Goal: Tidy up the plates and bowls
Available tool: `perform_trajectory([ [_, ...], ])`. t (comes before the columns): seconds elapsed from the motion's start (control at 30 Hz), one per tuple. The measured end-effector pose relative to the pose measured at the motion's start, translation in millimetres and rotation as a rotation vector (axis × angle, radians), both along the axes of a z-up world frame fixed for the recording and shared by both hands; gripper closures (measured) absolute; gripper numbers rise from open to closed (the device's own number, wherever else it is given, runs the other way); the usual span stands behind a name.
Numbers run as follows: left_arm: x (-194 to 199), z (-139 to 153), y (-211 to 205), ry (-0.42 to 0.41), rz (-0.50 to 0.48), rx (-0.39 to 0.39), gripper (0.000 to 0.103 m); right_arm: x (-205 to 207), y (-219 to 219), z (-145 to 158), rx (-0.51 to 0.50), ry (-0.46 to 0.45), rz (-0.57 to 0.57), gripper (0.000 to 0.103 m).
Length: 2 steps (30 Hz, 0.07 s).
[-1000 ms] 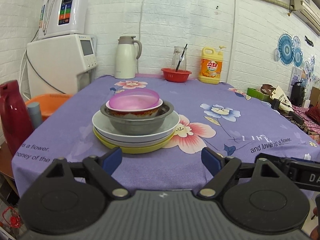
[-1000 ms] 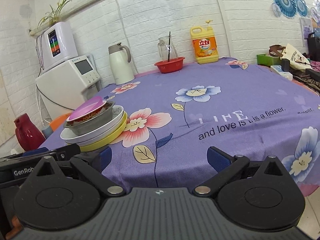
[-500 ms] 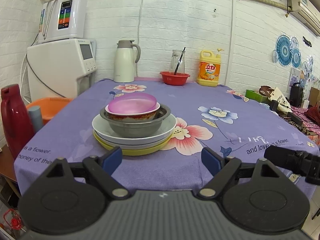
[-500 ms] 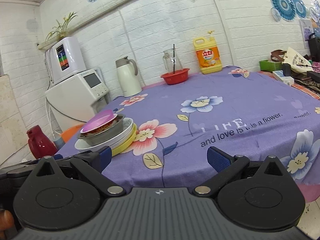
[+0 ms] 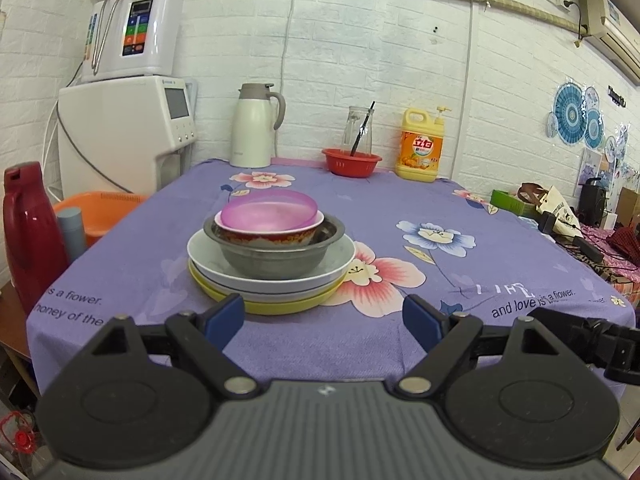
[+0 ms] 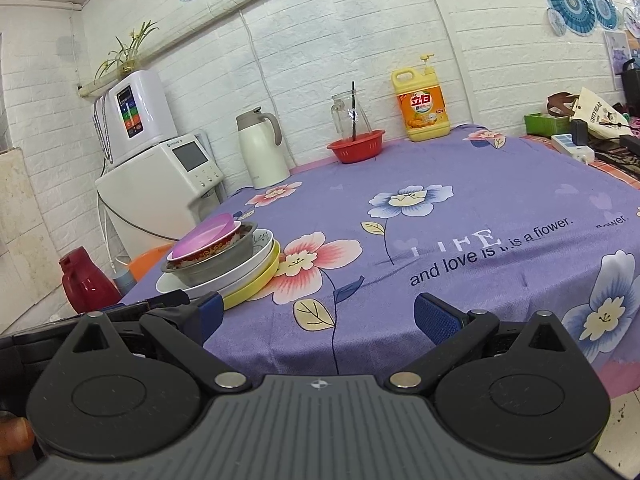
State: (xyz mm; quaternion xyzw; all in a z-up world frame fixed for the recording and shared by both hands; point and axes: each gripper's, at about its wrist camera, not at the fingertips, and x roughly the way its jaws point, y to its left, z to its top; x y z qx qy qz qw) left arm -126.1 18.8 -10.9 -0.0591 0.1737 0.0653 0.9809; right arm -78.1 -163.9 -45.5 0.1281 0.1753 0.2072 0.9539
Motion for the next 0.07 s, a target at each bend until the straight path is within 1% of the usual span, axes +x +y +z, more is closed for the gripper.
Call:
perform_trajectory([
  [0.07,-0.6,0.6,-1.1,-0.004,-0.001,0.010,0.018,-0.4,0.7,0.5,-0.002,-0.001,0.001,0.000],
])
